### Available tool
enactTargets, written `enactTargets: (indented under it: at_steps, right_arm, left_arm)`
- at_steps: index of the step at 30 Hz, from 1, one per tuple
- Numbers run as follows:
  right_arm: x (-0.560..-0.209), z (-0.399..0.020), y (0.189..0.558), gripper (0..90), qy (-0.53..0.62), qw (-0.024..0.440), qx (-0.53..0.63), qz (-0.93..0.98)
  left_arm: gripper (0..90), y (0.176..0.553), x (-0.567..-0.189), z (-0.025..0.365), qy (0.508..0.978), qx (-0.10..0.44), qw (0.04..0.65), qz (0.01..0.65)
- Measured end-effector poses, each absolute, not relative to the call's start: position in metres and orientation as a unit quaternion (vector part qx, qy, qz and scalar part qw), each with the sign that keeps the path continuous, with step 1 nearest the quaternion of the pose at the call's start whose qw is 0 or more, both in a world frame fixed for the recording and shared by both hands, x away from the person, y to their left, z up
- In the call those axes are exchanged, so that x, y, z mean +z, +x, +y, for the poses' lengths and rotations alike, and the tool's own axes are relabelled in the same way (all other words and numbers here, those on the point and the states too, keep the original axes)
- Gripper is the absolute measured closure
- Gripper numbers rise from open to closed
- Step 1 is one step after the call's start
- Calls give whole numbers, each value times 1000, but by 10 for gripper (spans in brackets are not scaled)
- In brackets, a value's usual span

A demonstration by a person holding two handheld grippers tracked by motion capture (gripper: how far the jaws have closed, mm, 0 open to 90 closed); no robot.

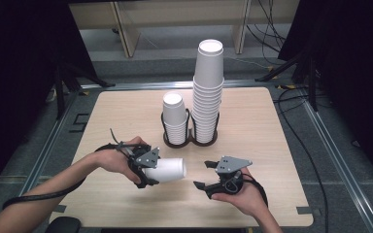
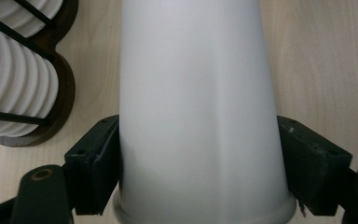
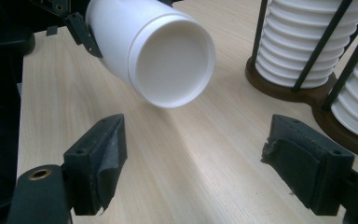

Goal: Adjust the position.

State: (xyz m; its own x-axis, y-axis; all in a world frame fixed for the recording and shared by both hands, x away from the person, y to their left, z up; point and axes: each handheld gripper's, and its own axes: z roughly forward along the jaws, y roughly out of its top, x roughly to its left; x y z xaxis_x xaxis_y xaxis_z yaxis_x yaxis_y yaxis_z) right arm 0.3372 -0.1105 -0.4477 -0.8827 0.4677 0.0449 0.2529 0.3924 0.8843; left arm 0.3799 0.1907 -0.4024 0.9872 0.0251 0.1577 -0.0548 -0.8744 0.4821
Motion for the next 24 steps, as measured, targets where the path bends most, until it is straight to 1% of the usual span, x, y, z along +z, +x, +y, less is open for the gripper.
enactTargets:
  at_steps: [1, 5, 8, 10, 12, 15, 20, 24]
  right_arm:
    - [-448, -110, 338, 208, 212, 110, 507, 828]
    - [-447, -106, 337, 208, 218, 100, 501, 832]
    - [-445, -104, 341, 208, 198, 110, 502, 835]
    - [-445, -102, 340, 208, 204, 101, 499, 836]
    - [-445, -100, 342, 207, 192, 107, 501, 837]
    - [-445, -99, 342, 205, 197, 95, 498, 839]
    - [-446, -98, 342, 204, 196, 97, 499, 839]
    - [-445, -98, 342, 204, 195, 89, 496, 842]
  left_arm:
    - [209, 380, -403, 190, 966, 79, 246, -9]
    - [209, 380, -404, 190, 968, 78, 237, -14]
    - [209, 380, -403, 188, 971, 74, 225, -20]
    - [209, 381, -402, 187, 973, 78, 217, -30]
    - [209, 381, -402, 187, 974, 77, 210, -33]
    - [209, 381, -402, 186, 976, 76, 199, -38]
    - [209, 380, -400, 184, 978, 73, 189, -46]
    - [209, 380, -399, 182, 980, 72, 179, -52]
